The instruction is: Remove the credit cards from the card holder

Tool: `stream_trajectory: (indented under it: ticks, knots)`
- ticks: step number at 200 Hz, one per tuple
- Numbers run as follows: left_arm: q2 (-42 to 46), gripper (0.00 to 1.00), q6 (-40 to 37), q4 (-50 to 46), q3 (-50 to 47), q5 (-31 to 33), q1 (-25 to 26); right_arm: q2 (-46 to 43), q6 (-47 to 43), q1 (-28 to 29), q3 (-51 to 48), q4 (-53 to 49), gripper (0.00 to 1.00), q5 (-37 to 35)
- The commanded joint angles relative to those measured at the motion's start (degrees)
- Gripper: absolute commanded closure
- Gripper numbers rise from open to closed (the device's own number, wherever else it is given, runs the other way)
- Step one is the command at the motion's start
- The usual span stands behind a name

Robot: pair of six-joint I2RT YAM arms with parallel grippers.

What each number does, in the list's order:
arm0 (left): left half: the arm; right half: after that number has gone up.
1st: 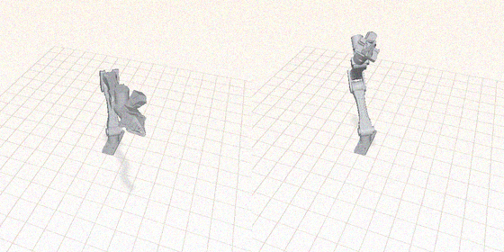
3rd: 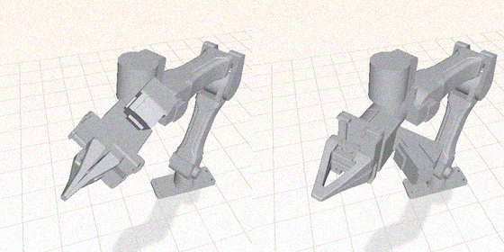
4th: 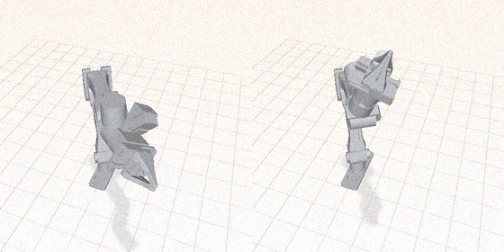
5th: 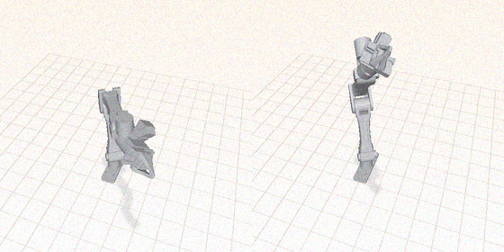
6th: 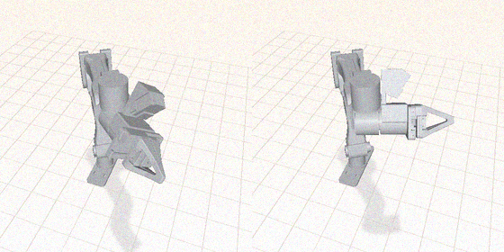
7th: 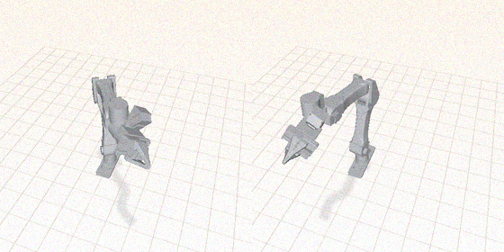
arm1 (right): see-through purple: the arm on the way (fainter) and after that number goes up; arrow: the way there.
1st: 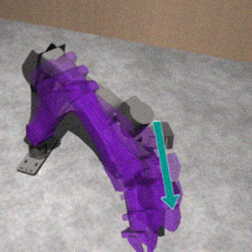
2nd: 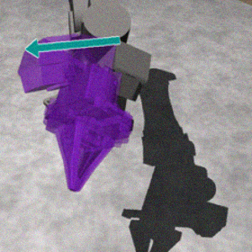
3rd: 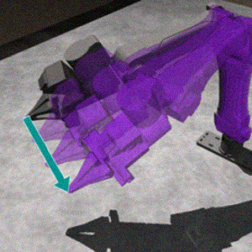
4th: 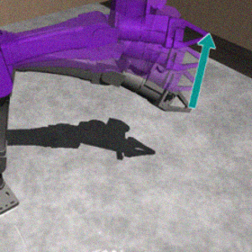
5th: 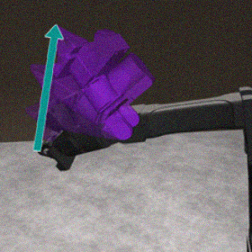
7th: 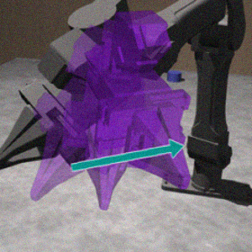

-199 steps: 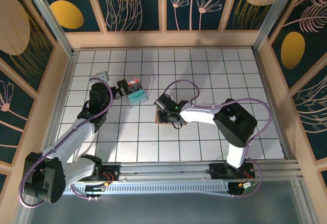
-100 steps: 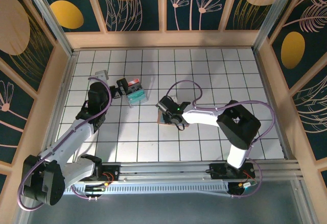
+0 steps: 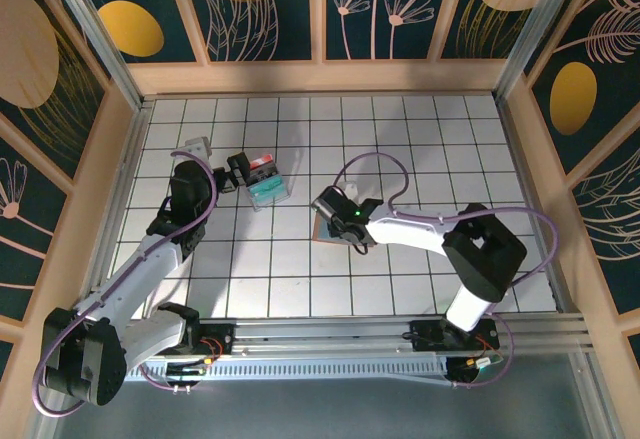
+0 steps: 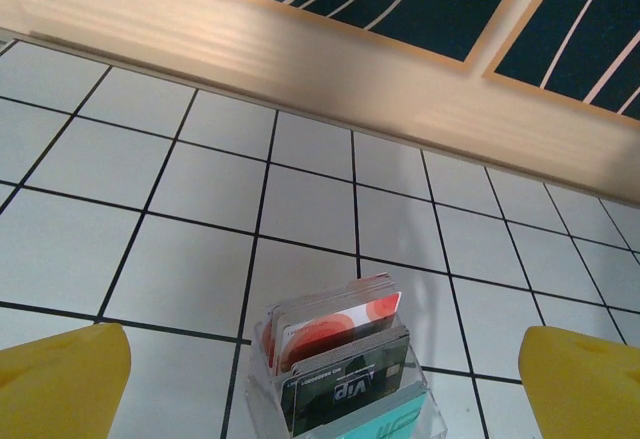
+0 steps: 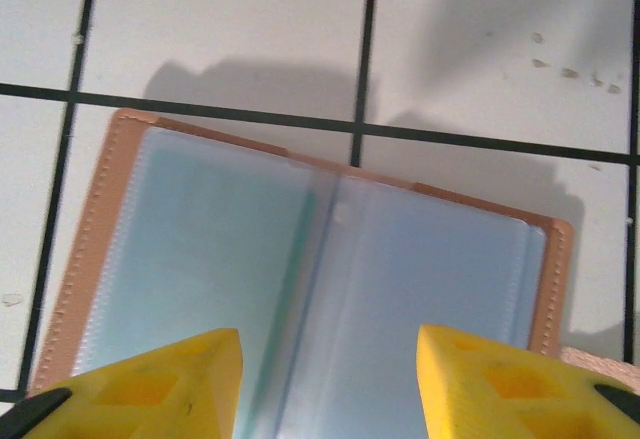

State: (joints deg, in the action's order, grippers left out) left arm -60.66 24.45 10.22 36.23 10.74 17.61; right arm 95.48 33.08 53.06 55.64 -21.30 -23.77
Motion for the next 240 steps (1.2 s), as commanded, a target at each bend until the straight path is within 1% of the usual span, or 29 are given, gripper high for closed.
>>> stream_trajectory:
  ticks: [1, 19, 36, 86, 109, 146, 168, 187, 201, 240]
  knots:
    - [0.99, 0.01, -1.31, -0.53, 2.25, -1.72, -0.28, -2.08, 1.55, -1.01, -1.69, -0.38, 0.51, -0.62]
    - [1.16, 0.01, -0.82, -0.38, 2.21, -1.82, -0.28, -2.33, 0.86, -0.62, -0.69, 0.67, 0.55, 1.38]
    - [1.45, 0.01, -0.45, 0.05, 1.82, -1.26, -0.25, -1.67, 0.76, 0.49, 1.06, 0.81, 0.56, 2.08]
    - [0.43, 0.01, 0.31, 0.5, 1.96, -1.31, -0.26, 2.86, 0.85, 3.47, 4.4, 2.46, 0.56, 5.52]
    - [-0.13, 0.01, 0.42, 0.33, 2.26, -1.6, -0.28, 4.04, 0.5, 3.54, 4.57, 3.84, 0.56, 7.27]
    - [-0.51, 0.01, 0.47, 0.16, 2.22, -1.78, -0.28, 6.02, -0.1, 3.59, 4.66, 3.96, 0.57, 7.79]
    - [-0.6, 0.01, 0.49, -0.07, 2.09, -1.7, -0.26, 7.05, -0.13, 3.55, 4.49, 4.09, 0.55, 8.57]
    - [-0.59, 0.01, 0.35, -0.28, 2.04, -1.6, -0.28, 7.46, -0.04, 3.55, 3.9, 4.96, 0.49, 9.92]
    - [-0.59, 0.01, 0.21, -0.51, 2.22, -1.56, -0.25, 7.41, 0.1, 3.56, 3.45, 5.58, 0.47, 10.73]
    - [-0.51, 0.01, 0.16, -0.86, 2.24, -1.54, -0.24, 7.55, 0.51, 3.58, 2.29, 5.04, 0.46, 10.48]
